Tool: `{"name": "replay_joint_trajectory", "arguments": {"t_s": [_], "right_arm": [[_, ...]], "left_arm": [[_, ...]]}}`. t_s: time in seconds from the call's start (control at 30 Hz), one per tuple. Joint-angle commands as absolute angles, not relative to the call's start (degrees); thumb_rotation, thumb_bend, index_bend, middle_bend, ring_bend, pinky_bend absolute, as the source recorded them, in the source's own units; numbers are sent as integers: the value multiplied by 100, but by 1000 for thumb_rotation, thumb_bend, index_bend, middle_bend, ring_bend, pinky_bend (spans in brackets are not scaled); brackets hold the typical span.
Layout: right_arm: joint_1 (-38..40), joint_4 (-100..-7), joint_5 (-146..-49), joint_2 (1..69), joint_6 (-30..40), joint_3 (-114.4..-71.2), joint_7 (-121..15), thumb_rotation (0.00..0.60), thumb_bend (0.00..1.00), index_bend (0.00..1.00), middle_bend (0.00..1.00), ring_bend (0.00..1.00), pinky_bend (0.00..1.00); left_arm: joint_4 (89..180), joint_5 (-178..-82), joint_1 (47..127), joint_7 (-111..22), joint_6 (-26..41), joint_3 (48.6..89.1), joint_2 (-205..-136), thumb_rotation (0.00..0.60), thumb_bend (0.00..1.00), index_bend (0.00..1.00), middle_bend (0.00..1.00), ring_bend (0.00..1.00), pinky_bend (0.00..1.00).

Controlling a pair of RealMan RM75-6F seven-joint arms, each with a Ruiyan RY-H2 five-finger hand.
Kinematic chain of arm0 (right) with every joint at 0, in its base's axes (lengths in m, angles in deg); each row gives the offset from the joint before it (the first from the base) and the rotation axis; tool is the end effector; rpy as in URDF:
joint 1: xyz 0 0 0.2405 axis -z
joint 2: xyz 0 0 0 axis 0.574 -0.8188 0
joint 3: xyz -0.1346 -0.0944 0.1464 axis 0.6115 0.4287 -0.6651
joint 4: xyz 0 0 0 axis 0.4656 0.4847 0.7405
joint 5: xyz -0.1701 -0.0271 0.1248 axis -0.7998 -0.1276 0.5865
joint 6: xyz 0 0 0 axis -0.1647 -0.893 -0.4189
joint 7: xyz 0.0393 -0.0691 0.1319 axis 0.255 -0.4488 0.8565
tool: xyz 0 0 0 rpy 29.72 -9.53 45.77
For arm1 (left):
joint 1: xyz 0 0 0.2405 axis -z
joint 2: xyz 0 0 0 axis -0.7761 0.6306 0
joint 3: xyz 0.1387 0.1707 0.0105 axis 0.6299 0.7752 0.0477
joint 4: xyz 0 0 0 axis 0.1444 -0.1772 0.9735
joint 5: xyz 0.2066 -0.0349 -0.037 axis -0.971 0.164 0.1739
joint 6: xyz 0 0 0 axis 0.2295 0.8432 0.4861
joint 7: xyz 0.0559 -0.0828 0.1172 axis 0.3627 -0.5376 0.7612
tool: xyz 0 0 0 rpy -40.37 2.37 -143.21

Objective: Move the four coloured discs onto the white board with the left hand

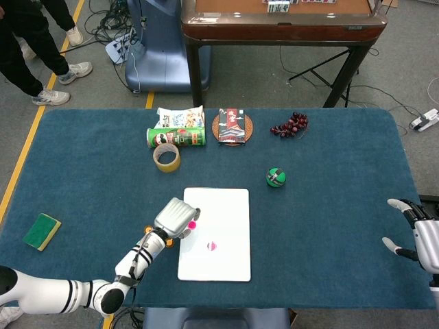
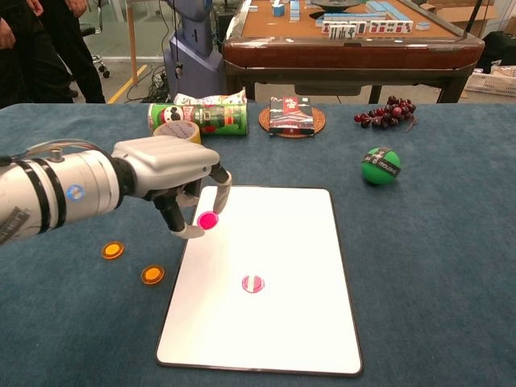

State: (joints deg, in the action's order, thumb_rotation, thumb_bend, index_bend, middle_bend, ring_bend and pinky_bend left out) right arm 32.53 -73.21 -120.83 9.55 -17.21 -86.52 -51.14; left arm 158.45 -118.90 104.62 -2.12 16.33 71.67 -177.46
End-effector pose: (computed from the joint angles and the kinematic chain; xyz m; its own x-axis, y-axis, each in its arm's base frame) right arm -0.2869 -0.1810 0.1758 0.4124 0.0277 0.9106 -0.9109 0.0264 0.4118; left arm -0.0554 0.2878 -0.0571 0.6632 0.2658 0.6997 0.6934 -0.5700 -0.4407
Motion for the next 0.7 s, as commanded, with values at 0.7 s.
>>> {"name": "replay_joint_trajectory", "arguments": {"t_s": [0.7], "right_arm": [[3287, -7290, -12079, 889, -1750, -8664, -4936, 600, 0, 248, 271, 286, 479]], "left_arm": [[15525, -11250, 10874, 259, 1533, 7193, -18312, 600, 295, 516, 1000, 1000, 1000]]}}
